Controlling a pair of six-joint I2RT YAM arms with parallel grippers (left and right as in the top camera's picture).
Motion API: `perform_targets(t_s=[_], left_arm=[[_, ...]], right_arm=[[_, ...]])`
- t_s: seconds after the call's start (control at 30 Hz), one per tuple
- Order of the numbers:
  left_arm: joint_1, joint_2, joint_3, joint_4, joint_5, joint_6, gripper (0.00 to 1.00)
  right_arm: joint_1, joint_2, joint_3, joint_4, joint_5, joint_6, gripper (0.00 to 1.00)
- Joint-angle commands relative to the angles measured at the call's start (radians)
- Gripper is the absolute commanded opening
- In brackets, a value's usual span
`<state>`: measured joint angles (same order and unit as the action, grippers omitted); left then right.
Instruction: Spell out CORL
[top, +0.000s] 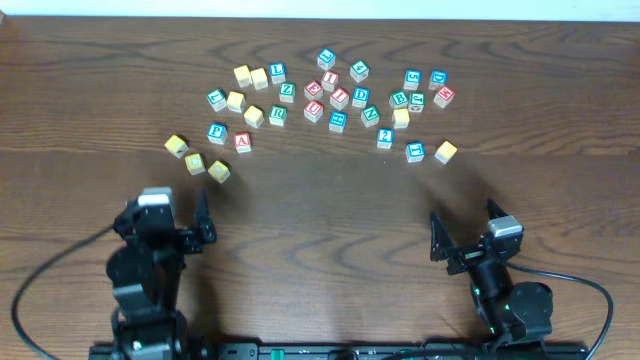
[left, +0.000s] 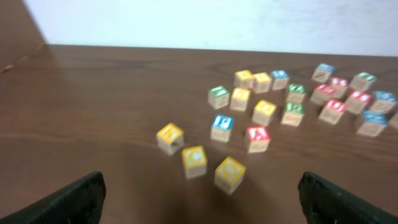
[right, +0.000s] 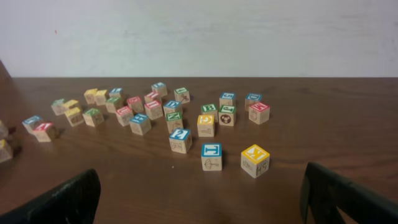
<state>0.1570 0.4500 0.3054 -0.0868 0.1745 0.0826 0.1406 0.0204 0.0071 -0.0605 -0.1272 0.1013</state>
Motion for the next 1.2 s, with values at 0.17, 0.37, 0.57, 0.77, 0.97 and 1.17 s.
perform_targets(t_s=[0.17, 0.37, 0.57, 0.77, 0.97, 1.17], left_arm=[[0.005, 0.471, 0.471, -0.307, 0.1, -0.001, 0.98], [0.005, 0.802, 0.787, -0.608, 0.1, -0.001, 0.98], [0.005, 0.953, 0.787, -0.598, 0.105, -0.002, 0.98], [0.005, 1.061, 0.787, -0.579, 0.11, -0.054, 0.98], [0.005, 1.07, 0.787, -0.52, 0.111, -0.055, 0.98], [0.003, 1.07, 0.787, -0.502, 0.136, -0.061, 0.98]], right_arm=[[-0.003, -0.001, -0.002, -0.004, -0.006, -0.005, 0.99], [-0.003, -0.001, -0.002, -0.004, -0.006, -0.005, 0.99], [-0.003, -0.001, -0.002, -0.004, -0.006, -0.005, 0.99], [-0.003, -0.001, -0.002, -0.004, -0.006, -0.005, 0.99], [-0.003, -0.001, -0.002, -0.003, 0.031, -0.009, 0.99], [-0.003, 0.0, 0.001, 0.032, -0.018, -0.008, 0.99]])
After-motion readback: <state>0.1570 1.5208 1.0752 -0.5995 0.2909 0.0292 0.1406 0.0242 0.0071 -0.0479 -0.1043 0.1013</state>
